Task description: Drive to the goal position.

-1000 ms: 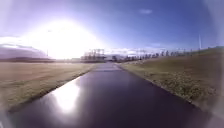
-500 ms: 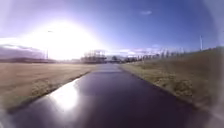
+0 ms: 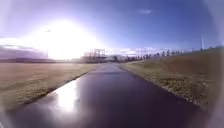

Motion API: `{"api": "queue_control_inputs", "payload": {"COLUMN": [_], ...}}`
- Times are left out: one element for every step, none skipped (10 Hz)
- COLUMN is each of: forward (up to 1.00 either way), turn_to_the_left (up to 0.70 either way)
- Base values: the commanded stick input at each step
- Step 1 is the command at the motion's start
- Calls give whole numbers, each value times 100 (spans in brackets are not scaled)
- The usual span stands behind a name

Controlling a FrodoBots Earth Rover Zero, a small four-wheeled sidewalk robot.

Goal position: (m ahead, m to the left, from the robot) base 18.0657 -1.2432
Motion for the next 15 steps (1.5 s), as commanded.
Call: {"api": "queue_control_inputs", "payload": {"forward": [100,100,100,100,100,100,100,100,100,100,100,100,100,100,100], "turn_to_the_left": [0,0,0,0,0,0,0,0,0,0,0,0,0,0,0]}}
